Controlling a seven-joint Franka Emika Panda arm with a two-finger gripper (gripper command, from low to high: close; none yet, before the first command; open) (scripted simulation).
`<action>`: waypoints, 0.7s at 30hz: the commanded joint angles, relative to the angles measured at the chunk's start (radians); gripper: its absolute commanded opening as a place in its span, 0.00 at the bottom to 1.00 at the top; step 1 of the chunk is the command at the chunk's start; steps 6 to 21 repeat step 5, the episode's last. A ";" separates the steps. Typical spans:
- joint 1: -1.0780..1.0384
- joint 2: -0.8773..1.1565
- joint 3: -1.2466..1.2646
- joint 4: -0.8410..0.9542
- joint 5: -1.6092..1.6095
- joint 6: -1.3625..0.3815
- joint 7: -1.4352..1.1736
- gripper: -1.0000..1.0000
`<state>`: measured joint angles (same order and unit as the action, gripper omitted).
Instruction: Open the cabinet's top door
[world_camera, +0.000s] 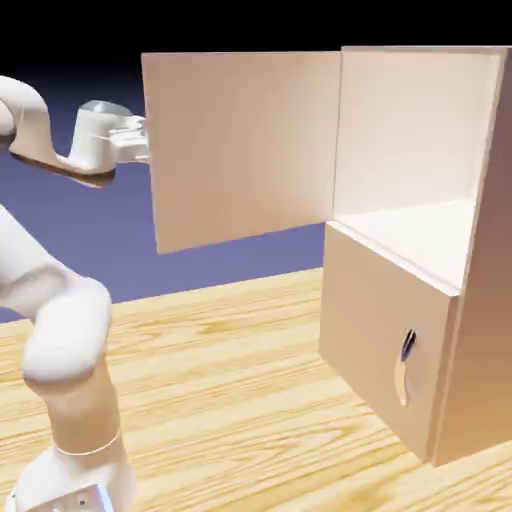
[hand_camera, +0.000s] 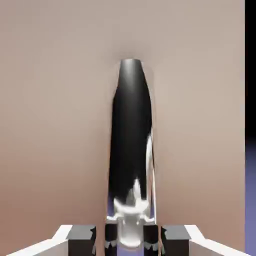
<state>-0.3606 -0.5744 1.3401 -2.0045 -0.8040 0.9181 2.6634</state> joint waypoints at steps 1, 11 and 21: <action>-0.036 -0.002 0.030 0.022 0.007 -0.013 -0.003 0.00; -0.160 -0.025 0.125 0.097 0.033 -0.049 -0.020 0.00; -0.160 -0.025 0.125 0.097 0.033 -0.049 -0.020 0.00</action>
